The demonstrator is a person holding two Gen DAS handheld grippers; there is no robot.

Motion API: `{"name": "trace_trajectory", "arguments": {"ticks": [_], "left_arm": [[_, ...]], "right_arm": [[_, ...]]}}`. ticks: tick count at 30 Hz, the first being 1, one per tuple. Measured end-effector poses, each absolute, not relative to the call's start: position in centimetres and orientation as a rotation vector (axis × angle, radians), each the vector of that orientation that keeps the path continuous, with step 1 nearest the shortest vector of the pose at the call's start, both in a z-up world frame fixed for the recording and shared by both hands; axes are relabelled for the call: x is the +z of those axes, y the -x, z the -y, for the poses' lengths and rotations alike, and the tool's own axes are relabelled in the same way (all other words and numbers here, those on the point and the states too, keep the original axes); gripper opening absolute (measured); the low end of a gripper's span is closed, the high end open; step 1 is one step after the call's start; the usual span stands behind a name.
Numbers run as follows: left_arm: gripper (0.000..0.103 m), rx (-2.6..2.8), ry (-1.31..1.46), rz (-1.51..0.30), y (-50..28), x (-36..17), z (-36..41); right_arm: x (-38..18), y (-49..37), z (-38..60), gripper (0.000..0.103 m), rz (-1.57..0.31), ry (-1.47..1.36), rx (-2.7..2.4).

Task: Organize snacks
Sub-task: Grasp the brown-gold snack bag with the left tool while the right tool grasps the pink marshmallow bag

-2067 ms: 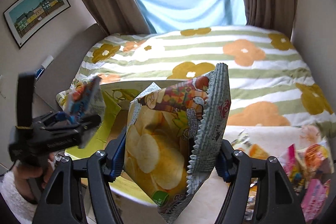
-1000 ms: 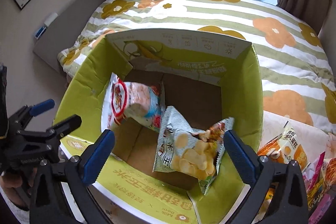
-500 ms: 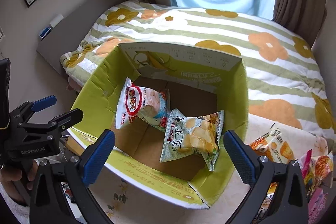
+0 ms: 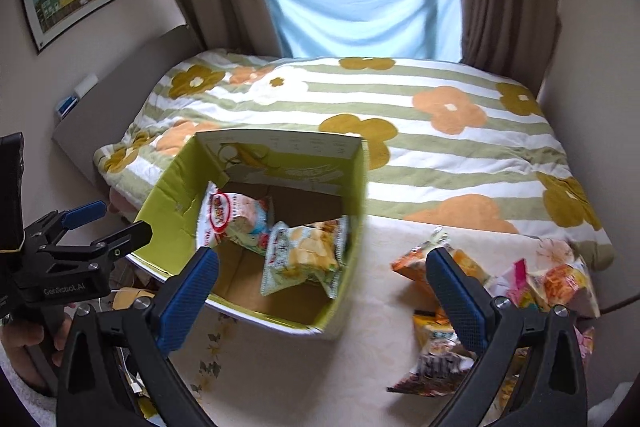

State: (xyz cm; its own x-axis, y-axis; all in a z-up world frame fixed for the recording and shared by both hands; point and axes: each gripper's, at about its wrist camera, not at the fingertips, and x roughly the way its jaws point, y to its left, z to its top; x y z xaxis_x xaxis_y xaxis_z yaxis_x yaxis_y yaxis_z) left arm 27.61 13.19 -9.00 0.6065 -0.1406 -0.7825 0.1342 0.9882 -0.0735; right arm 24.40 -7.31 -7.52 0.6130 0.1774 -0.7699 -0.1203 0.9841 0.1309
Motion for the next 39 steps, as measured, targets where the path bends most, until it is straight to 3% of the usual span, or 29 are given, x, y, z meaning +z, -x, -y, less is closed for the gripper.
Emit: {"name": "trace_trajectory", "arguments": {"ticks": [10, 20, 39], "left_arm": [[0.103, -0.273, 0.009, -0.92, -23.6, -9.2, -1.1], [0.103, -0.322, -0.006, -1.007, -20.4, -12.9, 10.4], [0.102, -0.31, 0.076, -1.362, -26.8, -26.5, 15.4]], "right_arm": [[-6.2, -18.1, 17.9, 0.103, -0.865, -0.104, 0.06], [-7.4, -12.5, 28.8, 0.103, -0.886, -0.134, -0.051], [-16.2, -12.1, 38.2, 0.103, -1.022, -0.327, -0.122]]}}
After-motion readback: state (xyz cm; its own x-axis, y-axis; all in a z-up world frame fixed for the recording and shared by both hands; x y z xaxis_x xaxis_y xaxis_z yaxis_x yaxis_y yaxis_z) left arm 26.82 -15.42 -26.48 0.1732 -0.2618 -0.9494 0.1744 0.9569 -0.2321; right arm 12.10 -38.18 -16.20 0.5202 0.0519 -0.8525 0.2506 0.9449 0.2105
